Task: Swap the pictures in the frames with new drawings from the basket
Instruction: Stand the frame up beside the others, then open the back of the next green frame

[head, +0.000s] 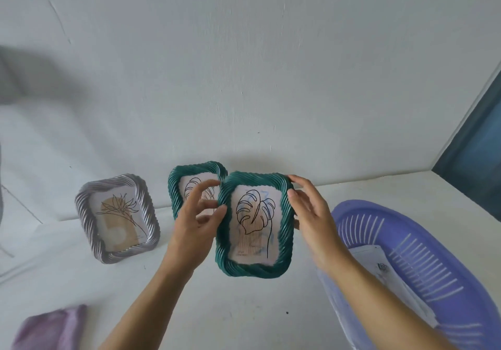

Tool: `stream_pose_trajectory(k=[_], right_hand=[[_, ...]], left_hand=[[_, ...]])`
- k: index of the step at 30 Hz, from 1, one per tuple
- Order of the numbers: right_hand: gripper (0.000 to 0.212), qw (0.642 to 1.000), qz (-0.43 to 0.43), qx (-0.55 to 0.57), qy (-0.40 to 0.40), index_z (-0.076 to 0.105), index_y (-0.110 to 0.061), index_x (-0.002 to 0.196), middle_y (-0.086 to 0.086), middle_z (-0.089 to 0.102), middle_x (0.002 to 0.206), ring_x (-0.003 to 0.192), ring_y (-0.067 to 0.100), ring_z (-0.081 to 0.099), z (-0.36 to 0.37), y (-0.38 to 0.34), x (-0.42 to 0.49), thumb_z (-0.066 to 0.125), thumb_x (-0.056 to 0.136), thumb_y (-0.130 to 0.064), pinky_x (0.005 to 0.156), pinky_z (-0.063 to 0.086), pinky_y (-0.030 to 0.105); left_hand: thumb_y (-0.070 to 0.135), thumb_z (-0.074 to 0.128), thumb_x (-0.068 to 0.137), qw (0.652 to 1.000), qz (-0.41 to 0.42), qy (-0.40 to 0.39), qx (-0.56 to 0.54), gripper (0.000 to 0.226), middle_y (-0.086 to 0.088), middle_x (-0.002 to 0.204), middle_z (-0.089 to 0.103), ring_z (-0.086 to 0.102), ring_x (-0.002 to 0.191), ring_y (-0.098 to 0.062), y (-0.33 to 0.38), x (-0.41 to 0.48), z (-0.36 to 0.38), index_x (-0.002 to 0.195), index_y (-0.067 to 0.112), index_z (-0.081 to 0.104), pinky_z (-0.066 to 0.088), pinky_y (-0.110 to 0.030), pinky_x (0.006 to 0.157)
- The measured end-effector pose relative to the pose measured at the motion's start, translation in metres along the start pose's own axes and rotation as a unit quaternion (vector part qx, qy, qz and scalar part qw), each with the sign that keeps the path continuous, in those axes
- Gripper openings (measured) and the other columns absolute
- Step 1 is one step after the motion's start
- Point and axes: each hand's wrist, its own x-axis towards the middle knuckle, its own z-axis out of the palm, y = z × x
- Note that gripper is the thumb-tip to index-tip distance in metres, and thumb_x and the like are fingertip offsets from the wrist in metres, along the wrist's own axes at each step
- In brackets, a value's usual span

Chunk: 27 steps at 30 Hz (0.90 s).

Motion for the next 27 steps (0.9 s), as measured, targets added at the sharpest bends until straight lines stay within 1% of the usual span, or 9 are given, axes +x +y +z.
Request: stream_pose_trajectory(k=[2,4,7,10,13,16,22,25,27], right_hand=[[0.022,0.997,0.033,0.069,-0.023,0.061,-0.030,0.122,-0.001,0.070,0.115,0.110,0.019,0.065,0.017,0.000,-0.015,0.054,0.101,-0.029,0.093,0.051,0.043],[0.018,0.985,0.089,0.139,-0.042,0.063,-0.025,0.117,0.005,0.072,0.112,0.100,0.018,0.067,0.034,0.000,-0.031,0.055,0.101,-0.024,0.080,0.052,0.036],[0.017,0.970,0.160,0.162,-0.081,0.064,-0.017,0.113,0.009,0.073,0.107,0.089,0.018,0.068,0.057,0.005,-0.053,0.055,0.100,-0.023,0.067,0.052,0.028],[0.022,0.952,0.202,0.179,-0.145,0.066,-0.013,0.116,0.012,0.071,0.115,0.105,0.026,0.069,0.073,0.012,-0.071,0.057,0.098,-0.022,0.083,0.055,0.037],[0.030,0.935,0.203,0.191,-0.220,0.063,-0.013,0.123,0.016,0.067,0.123,0.118,0.033,0.062,0.078,0.019,-0.088,0.063,0.094,-0.021,0.105,0.046,0.052],[0.034,0.932,0.182,0.153,-0.274,0.061,-0.021,0.127,0.011,0.066,0.127,0.123,0.030,0.060,0.079,0.023,-0.101,0.063,0.093,-0.021,0.110,0.040,0.057],[0.035,0.966,0.080,0.045,-0.242,0.055,-0.036,0.133,-0.013,0.062,0.133,0.127,0.008,0.055,0.085,0.011,-0.114,0.059,0.099,-0.028,0.111,0.040,0.037],[0.037,0.979,0.016,-0.050,-0.198,0.058,-0.042,0.128,-0.016,0.058,0.129,0.129,0.008,0.048,0.082,0.010,-0.113,0.058,0.091,-0.046,0.103,0.040,0.016],[0.033,0.977,0.020,-0.076,-0.198,0.059,-0.040,0.125,-0.016,0.061,0.124,0.125,0.006,0.051,0.076,0.008,-0.112,0.056,0.092,-0.046,0.095,0.040,0.012]], left_hand=[[0.012,0.063,0.096,0.999,-0.033,0.016,-0.036,0.033,-0.009,0.099,0.070,0.073,0.084,-0.023,-0.003,-0.022,-0.020,0.117,0.038,0.063,0.061,-0.044,0.078],[0.010,0.063,0.095,0.994,-0.072,0.030,-0.079,0.031,-0.012,0.100,0.070,0.072,0.084,-0.020,-0.009,-0.045,-0.038,0.117,0.031,0.065,0.061,-0.043,0.078],[0.005,0.060,0.096,0.984,-0.116,0.052,-0.122,0.026,-0.016,0.099,0.068,0.071,0.079,-0.018,-0.020,-0.081,-0.059,0.115,0.023,0.066,0.060,-0.040,0.071],[0.002,0.057,0.096,0.975,-0.143,0.071,-0.154,0.026,-0.017,0.094,0.067,0.070,0.079,-0.021,-0.031,-0.110,-0.074,0.115,0.019,0.065,0.060,-0.038,0.067],[0.002,0.056,0.097,0.967,-0.164,0.092,-0.175,0.028,-0.018,0.095,0.067,0.068,0.085,-0.025,-0.039,-0.129,-0.084,0.119,0.018,0.062,0.059,-0.040,0.069],[0.005,0.055,0.098,0.955,-0.180,0.115,-0.205,0.029,-0.020,0.098,0.067,0.067,0.089,-0.028,-0.045,-0.138,-0.089,0.123,0.018,0.060,0.059,-0.045,0.073],[0.008,0.055,0.100,0.946,-0.196,0.125,-0.225,0.029,-0.013,0.091,0.073,0.069,0.081,-0.025,-0.049,-0.135,-0.075,0.121,0.026,0.061,0.060,-0.046,0.071],[0.011,0.055,0.101,0.947,-0.212,0.119,-0.211,0.030,-0.013,0.093,0.073,0.070,0.082,-0.025,-0.056,-0.131,-0.062,0.123,0.029,0.062,0.060,-0.047,0.072],[0.014,0.055,0.101,0.950,-0.230,0.109,-0.181,0.029,-0.013,0.098,0.072,0.072,0.087,-0.026,-0.063,-0.130,-0.055,0.126,0.029,0.061,0.061,-0.044,0.071]])
